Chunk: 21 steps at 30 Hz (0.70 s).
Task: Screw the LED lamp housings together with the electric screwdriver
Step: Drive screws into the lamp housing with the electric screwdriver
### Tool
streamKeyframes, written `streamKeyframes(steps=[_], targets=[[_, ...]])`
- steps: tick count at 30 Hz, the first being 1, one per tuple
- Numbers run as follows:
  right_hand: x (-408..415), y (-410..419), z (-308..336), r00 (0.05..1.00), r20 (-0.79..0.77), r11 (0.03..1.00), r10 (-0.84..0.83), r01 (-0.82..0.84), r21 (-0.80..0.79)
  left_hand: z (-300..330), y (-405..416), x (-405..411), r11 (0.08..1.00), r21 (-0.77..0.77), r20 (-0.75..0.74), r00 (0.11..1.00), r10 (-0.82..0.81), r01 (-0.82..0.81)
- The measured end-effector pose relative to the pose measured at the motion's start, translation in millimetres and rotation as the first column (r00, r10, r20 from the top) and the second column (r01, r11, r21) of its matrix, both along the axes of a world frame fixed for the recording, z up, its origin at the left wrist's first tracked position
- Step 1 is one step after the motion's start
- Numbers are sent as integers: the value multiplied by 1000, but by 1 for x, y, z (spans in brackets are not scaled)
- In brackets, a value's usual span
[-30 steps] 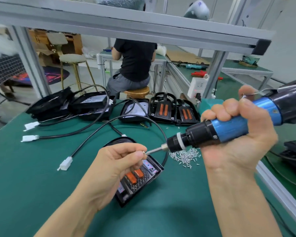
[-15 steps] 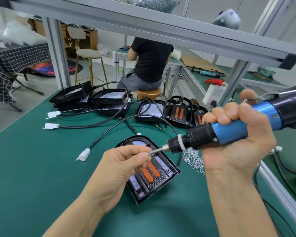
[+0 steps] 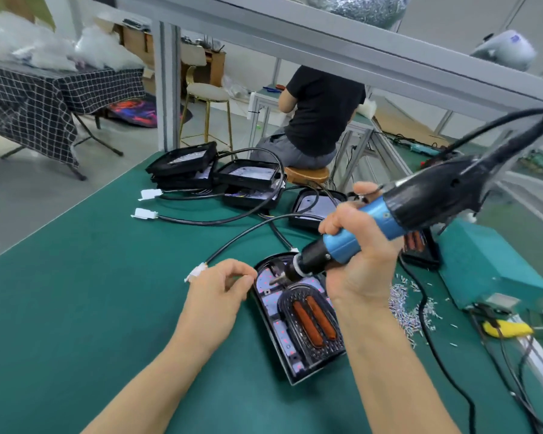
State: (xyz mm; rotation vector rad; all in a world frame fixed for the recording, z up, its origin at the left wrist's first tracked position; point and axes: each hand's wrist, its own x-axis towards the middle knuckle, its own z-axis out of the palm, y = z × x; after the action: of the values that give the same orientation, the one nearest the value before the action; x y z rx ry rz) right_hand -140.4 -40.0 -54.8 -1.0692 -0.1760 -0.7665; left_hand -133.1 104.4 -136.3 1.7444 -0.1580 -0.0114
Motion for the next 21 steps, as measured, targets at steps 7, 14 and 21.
streamKeyframes(steps=[7, 14, 21], targets=[[11, 7, -15, 998, -52, 993, 25, -31, -111, -9, -9, -1, 972, 228, 86, 993, -77, 55], [14, 9, -18, 995, -101, 990, 1, -15, -138, -10, -9, -1, 973, 227, 92, 994, -63, 40], [12, 11, -22, 996, -76, 977, 52, -66, -200, -10, -10, -1, 971, 235, 75, 996, -51, 33]])
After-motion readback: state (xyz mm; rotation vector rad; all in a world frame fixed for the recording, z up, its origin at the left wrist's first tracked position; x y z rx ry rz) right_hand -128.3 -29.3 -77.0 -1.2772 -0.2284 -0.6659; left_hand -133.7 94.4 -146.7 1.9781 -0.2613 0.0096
